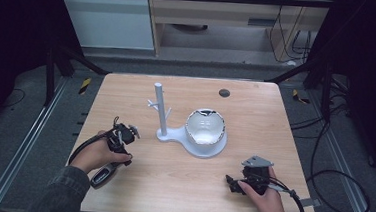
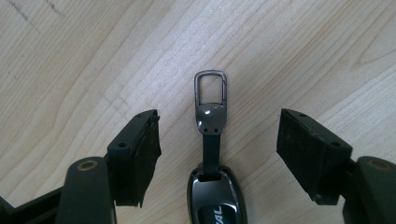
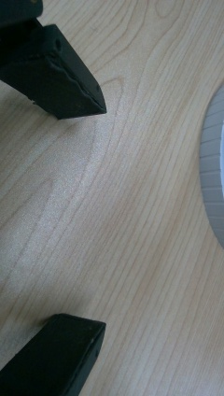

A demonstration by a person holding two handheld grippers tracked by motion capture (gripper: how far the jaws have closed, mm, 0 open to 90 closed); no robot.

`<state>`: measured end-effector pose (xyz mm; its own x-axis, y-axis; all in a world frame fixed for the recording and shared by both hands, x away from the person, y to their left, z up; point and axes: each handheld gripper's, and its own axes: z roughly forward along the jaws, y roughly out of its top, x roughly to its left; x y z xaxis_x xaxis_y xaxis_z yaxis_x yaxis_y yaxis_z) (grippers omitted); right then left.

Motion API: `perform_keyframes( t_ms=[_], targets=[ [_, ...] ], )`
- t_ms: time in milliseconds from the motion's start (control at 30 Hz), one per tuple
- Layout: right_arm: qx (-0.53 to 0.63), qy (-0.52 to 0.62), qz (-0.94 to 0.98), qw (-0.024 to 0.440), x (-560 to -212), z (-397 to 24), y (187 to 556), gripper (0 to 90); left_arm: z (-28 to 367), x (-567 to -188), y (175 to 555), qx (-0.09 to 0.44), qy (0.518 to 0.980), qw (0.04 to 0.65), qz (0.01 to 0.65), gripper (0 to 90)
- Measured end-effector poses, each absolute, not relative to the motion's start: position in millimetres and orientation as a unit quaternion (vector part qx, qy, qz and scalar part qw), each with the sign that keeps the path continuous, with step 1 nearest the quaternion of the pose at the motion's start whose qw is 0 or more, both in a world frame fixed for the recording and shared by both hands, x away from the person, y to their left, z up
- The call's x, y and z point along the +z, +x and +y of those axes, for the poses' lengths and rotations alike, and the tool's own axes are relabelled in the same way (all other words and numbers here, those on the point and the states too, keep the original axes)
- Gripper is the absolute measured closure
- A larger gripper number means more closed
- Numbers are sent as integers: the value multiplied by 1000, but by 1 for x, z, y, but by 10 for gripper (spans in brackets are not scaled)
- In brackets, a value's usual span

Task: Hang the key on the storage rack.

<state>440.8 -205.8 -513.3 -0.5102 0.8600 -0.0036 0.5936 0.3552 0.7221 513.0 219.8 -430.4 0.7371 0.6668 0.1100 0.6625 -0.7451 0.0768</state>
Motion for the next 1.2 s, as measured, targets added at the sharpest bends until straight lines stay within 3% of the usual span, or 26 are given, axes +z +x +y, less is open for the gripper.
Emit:
perform_keyframes(
  t_ms=[700, 1200],
  targets=[
    [341, 454, 800, 195, -513, -206, 441, 5, 244, -453, 512, 38, 923, 23, 381, 578],
    [341, 454, 799, 195, -513, -206, 441, 4, 246, -457, 514, 32, 922, 21, 386, 661]
  ],
)
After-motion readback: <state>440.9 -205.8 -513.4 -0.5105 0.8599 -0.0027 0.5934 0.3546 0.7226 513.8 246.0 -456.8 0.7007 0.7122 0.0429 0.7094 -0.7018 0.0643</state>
